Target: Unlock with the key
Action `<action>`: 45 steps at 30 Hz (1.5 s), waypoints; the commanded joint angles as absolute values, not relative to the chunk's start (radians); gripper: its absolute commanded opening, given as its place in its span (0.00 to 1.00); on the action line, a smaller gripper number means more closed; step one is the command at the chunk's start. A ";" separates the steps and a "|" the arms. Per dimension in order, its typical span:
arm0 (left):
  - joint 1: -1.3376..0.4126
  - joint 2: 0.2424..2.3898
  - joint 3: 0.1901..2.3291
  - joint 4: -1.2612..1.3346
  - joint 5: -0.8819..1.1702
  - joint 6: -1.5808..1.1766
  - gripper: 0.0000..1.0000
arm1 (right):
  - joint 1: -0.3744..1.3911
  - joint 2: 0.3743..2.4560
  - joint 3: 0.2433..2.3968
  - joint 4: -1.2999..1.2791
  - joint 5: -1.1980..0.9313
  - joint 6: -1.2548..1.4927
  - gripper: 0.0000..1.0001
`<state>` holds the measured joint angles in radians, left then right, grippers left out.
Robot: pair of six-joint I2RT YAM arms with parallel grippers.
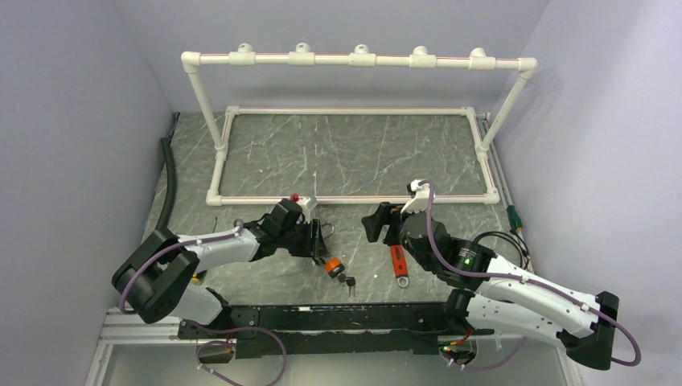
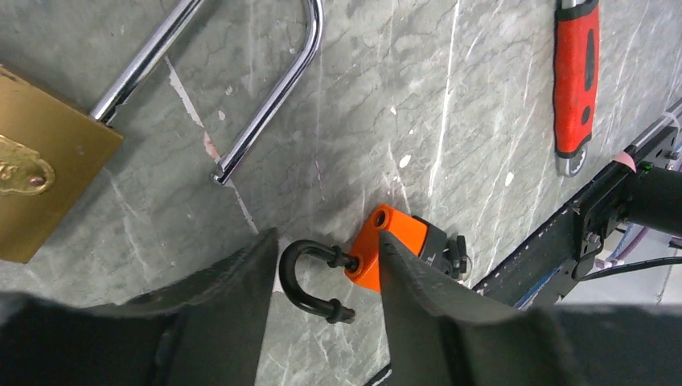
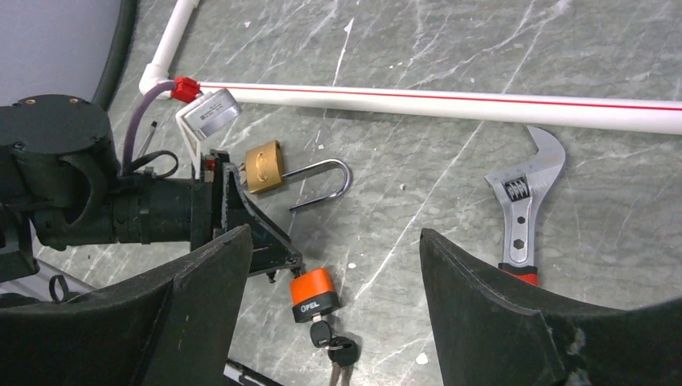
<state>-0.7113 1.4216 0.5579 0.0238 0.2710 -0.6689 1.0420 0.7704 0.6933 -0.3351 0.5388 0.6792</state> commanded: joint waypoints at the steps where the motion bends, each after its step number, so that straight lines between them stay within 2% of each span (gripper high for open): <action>1: -0.706 1.394 0.522 -0.059 0.152 -0.611 0.61 | 1.039 0.758 0.708 -0.296 0.531 0.668 0.78; 6: -0.707 1.312 0.536 -0.117 0.110 -0.589 0.76 | 1.037 0.745 0.706 -0.302 0.532 0.670 0.78; 14: -0.722 1.133 0.591 -0.320 0.018 -0.577 0.75 | 1.037 0.726 0.695 -0.311 0.531 0.680 0.78; 18: -0.787 1.024 0.650 -0.442 -0.085 -0.611 0.83 | 1.037 0.720 0.704 -0.308 0.519 0.665 0.78; 21: -0.796 0.911 0.717 -0.554 -0.165 -0.615 0.92 | 1.037 0.709 0.712 -0.289 0.487 0.629 0.82; 23: -0.796 0.851 0.768 -0.617 -0.199 -0.609 0.99 | 1.037 0.699 0.716 -0.269 0.462 0.603 0.94; 24: -0.796 0.828 0.790 -0.637 -0.206 -0.593 0.99 | 1.038 0.695 0.723 -0.263 0.451 0.587 0.99; 27: -0.796 0.782 0.880 -0.722 -0.267 -0.557 1.00 | 1.037 0.691 0.750 -0.274 0.447 0.556 1.00; 32: -0.796 0.740 1.022 -0.862 -0.499 -0.443 1.00 | 1.038 0.639 0.758 -0.278 0.472 0.505 1.00; 40: -0.796 0.604 0.916 -0.768 -0.830 -0.323 0.99 | 1.038 0.509 0.744 -0.385 0.782 0.590 1.00; 45: -0.791 0.571 0.875 -0.749 -0.803 -0.301 0.99 | 1.038 0.440 0.684 -0.440 0.829 0.644 1.00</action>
<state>-0.7944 0.5804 0.8902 -0.7853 -0.7319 -0.3557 1.0382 0.4854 0.7132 -0.3870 0.7296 0.5930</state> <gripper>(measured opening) 0.994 0.994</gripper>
